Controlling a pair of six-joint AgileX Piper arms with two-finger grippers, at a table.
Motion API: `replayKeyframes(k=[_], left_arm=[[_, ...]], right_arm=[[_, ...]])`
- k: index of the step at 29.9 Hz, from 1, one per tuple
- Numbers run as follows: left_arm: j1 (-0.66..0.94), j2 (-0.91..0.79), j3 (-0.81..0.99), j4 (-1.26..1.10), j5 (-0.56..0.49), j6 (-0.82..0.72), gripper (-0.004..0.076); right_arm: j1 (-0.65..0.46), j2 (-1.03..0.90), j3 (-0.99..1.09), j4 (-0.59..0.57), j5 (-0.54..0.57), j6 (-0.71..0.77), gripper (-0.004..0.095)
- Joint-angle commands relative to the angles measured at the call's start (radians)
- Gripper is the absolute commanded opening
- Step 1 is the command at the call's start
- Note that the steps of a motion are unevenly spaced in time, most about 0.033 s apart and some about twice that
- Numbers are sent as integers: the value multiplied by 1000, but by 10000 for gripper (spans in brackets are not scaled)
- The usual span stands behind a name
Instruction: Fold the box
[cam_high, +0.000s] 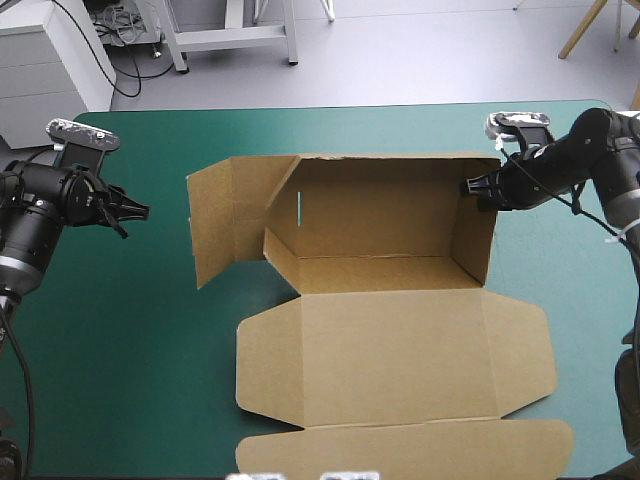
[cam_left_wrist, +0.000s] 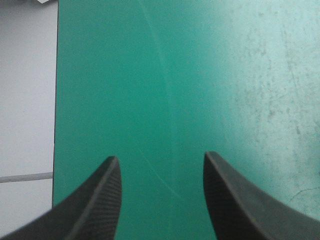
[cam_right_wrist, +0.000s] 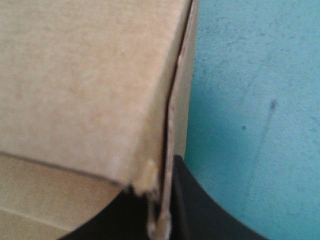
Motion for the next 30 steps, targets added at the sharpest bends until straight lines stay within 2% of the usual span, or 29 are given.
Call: replayKeyframes(k=[1,8,15,21,27,30], left_arm=[[1,-36,-25,17,-34,1,356],[1,-34,-25,17,-21,6,356],[1,-32,-25,17,-16,11,356],[1,-30,-25,17,-4,21,356],[1,-29,-25,15,-9,21,356],[1,-25,-25,11,-11,21,356]], right_arm=[[60,-9,-55,36,-13,57,3],[169,88,-78,-59,-13,131,3],[171,177,-133,-62,-24,120,5],[171,224,-197,-77,-121,86,22],[171,242,-214,-77,-170,82,226],[171,257,-214,-77,-174,74,416]])
